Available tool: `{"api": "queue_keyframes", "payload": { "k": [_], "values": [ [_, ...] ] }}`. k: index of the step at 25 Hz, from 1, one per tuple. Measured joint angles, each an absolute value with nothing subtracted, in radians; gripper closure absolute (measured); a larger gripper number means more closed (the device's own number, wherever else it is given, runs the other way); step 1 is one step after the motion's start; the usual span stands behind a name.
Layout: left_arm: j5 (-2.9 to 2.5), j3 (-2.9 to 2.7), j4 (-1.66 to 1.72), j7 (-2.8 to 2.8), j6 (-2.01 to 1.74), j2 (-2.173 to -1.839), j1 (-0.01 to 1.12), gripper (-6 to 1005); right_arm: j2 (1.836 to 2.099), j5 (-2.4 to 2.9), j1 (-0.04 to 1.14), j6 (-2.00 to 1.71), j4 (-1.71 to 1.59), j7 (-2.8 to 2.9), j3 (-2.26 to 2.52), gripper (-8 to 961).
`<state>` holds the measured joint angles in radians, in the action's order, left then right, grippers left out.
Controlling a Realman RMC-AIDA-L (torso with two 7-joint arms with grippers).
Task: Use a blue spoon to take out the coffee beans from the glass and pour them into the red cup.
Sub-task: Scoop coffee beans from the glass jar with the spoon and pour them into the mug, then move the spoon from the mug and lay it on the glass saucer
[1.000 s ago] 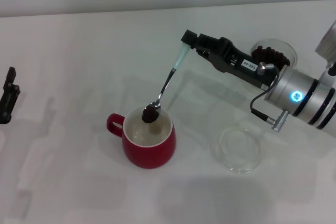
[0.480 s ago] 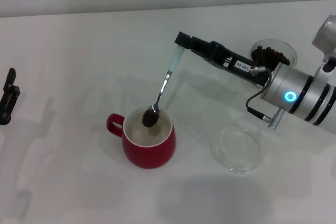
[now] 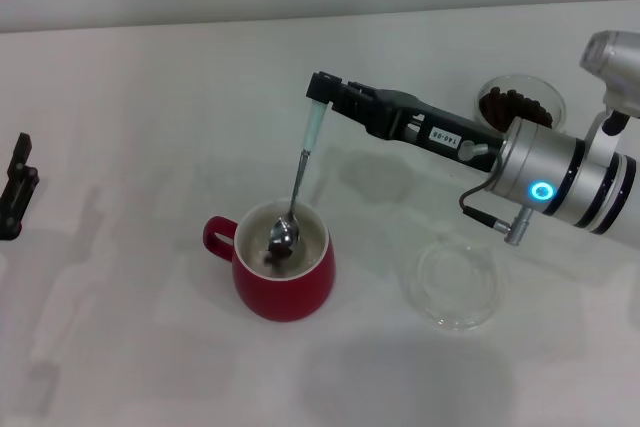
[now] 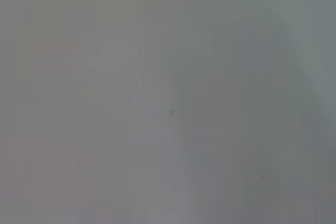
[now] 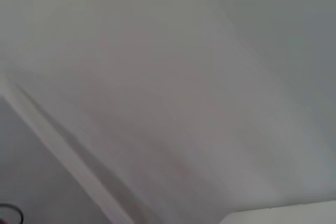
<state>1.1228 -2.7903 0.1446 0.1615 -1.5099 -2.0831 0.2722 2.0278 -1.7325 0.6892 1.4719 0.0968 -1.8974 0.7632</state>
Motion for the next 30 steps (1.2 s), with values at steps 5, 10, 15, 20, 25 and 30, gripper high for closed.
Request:
{"api": "queue_keyframes", "payload": {
  "k": [5, 10, 15, 20, 25, 30],
  "values": [
    [1.123, -2.790, 0.146, 0.161, -1.509, -2.083, 0.271, 317, 2.028, -1.717, 0.688, 1.507, 0.081, -1.972, 0.763, 754],
    [1.123, -2.790, 0.145, 0.161, -1.509, -2.083, 0.270, 317, 2.028, -1.723, 0.681, 1.530, 0.076, -2.006, 0.754, 753],
    [1.123, -2.790, 0.142, 0.161, -1.509, -2.083, 0.268, 317, 2.028, -1.721, 0.679, 1.559, 0.072, -2.036, 0.749, 752],
    [1.123, -2.790, 0.141, 0.162, -1.508, -2.083, 0.273, 317, 2.028, -1.728, 0.674, 1.564, 0.080, -1.992, 0.729, 751],
    [1.123, -2.790, 0.141, 0.163, -1.508, -2.083, 0.275, 317, 2.028, -1.728, 0.649, 1.576, 0.080, -1.861, 0.690, 750],
    [1.125, -2.786, 0.141, 0.162, -1.500, -2.083, 0.275, 317, 2.020, -1.730, 0.605, 1.615, 0.051, -1.757, 0.671, 748]
  ]
}}
